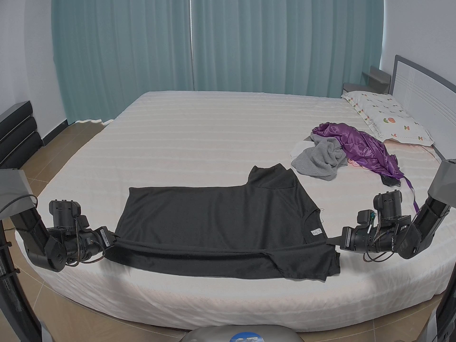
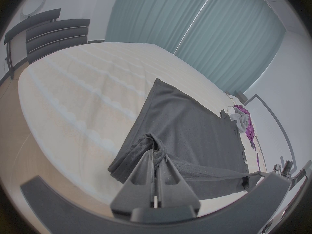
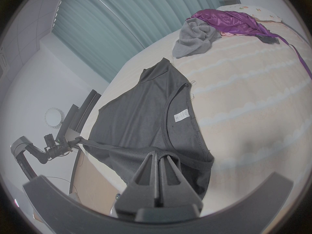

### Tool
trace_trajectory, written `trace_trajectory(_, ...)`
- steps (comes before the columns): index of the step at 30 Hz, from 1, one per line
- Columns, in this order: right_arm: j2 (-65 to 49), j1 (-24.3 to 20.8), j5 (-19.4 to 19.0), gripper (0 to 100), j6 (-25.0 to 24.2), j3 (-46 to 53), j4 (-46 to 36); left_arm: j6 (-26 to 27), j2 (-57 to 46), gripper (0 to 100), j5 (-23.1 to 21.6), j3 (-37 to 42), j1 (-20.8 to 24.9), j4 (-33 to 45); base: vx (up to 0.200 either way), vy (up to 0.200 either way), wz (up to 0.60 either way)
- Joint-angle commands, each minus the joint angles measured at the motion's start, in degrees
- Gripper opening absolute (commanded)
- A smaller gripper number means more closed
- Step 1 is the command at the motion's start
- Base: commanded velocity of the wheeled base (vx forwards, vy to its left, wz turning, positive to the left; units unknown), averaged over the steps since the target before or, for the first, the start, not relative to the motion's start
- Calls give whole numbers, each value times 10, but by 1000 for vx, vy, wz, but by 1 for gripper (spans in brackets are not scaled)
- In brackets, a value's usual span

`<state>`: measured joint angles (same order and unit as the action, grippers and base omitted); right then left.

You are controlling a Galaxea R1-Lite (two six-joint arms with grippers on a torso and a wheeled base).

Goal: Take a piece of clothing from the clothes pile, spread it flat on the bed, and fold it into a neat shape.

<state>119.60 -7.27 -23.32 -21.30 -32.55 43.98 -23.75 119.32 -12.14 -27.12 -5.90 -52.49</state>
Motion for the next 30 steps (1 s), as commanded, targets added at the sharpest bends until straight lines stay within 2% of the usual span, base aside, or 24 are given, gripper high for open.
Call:
trace_trajectory(1,27,1,0,0,-4,-15,0,-9,19,0,5,-22,8,2,0,0,0)
trace_trajectory(10,17,2,0,0,-14,-13,6,-11,1,0,24,-21,2,3,0,0,0)
trace_trajectory(22,19,4,-2,0,-18,-12,8,-12,0,0,27,-14,3,1,0,0,0)
trace_trajectory(30,46,3,-2,0,-19,-40,5,-38,45,0,27,-45,4,0,0,0,0)
